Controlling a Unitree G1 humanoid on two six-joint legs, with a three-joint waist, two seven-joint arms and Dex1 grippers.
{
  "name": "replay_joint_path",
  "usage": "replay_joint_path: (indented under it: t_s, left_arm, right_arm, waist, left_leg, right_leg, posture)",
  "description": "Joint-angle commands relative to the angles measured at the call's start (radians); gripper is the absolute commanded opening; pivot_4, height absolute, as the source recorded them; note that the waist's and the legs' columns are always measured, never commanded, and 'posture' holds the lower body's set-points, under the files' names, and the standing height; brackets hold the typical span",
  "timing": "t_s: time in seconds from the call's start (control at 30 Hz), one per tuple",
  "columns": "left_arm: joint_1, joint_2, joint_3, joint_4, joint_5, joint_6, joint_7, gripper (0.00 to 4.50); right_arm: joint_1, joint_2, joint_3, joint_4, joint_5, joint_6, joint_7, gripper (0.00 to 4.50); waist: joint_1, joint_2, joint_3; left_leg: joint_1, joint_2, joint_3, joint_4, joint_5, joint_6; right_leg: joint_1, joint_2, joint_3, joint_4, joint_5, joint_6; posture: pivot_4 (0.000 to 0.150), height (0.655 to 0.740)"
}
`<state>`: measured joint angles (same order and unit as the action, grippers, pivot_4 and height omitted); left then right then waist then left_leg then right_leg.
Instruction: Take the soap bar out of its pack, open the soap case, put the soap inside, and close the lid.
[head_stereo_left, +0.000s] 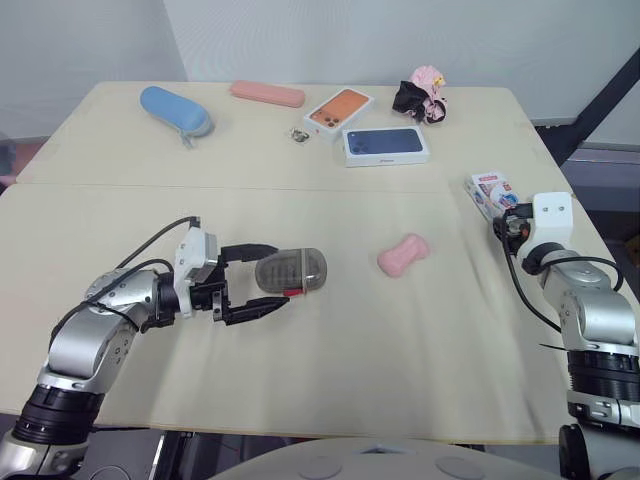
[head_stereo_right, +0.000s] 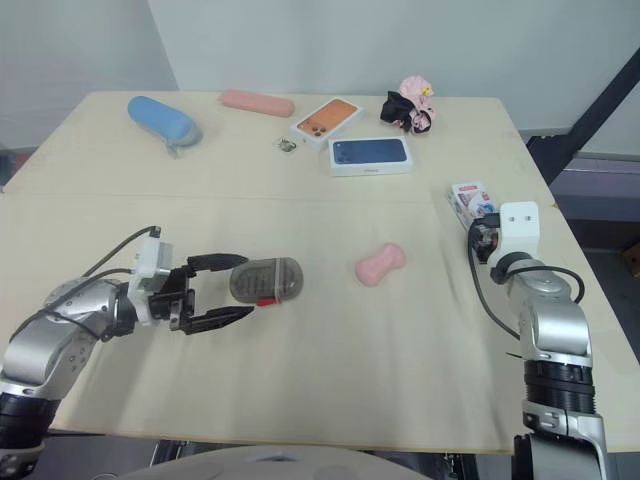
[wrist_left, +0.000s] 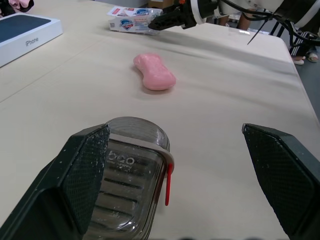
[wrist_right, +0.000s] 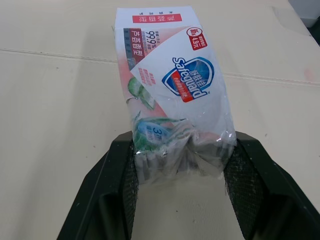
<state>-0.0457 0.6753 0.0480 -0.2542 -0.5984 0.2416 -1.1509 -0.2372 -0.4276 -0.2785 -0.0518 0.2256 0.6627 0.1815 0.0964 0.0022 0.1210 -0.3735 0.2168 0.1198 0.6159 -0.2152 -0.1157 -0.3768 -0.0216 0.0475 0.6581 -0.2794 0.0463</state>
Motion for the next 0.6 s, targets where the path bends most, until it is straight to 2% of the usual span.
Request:
replay_joint_path:
  t_s: [0.03,0.07,0.27,0.3,0.43,0.6]
  left_arm:
    - [-0.008,0.010,0.022,-0.027,0.005,-0.022,-0.008,4.50]
    - [-0.004,0.013,0.019,-0.027,0.015,-0.027,-0.010,4.50]
    - [0.011,0.014,0.014,-0.029,0.037,-0.044,-0.019,4.50]
    - [0.012,0.013,0.014,-0.028,0.039,-0.045,-0.018,4.50]
    - [0.009,0.013,0.012,-0.021,0.052,-0.057,-0.023,4.50]
    - [-0.042,0.025,-0.004,0.043,0.107,-0.100,-0.050,4.50]
  right_arm:
    - [0.006,-0.009,-0.032,-0.032,0.023,0.015,0.013,2.44]
    - [0.007,-0.007,-0.038,-0.035,0.030,0.020,0.016,2.44]
    - [0.022,-0.048,-0.019,-0.075,0.042,0.026,0.084,4.30]
    - [0.027,-0.071,-0.004,-0.086,0.036,0.015,0.113,4.47]
    - [0.040,-0.179,0.044,-0.094,0.013,-0.066,0.244,4.47]
    - [0.000,-0.335,0.025,0.055,0.051,-0.395,0.563,4.47]
  waist:
    - [0.000,0.000,0.000]
    - [-0.001,0.000,0.000]
    - [-0.005,0.000,0.000]
    - [-0.005,0.000,0.000]
    - [-0.005,0.000,0.000]
    - [-0.006,0.000,0.000]
  left_leg:
    - [0.000,0.000,0.000,0.000,0.000,0.000]
    - [0.000,0.000,0.000,0.000,0.000,0.000]
    - [0.000,0.000,0.000,0.000,0.000,0.000]
    - [0.000,0.000,0.000,0.000,0.000,0.000]
    - [0.000,0.000,0.000,0.000,0.000,0.000]
    - [0.000,0.000,0.000,0.000,0.000,0.000]
  right_leg:
    - [0.000,0.000,0.000,0.000,0.000,0.000]
    - [0.000,0.000,0.000,0.000,0.000,0.000]
    - [0.000,0.000,0.000,0.000,0.000,0.000]
    - [0.000,0.000,0.000,0.000,0.000,0.000]
    - [0.001,0.000,0.000,-0.001,0.000,0.000]
    - [0.002,-0.002,0.000,-0.001,0.000,0.000]
  posture:
    - [0.150,0.7400]
    - [0.150,0.7400]
    - [0.150,0.7400]
    - [0.150,0.7400]
    - [0.150,0.7400]
    - [0.150,0.7400]
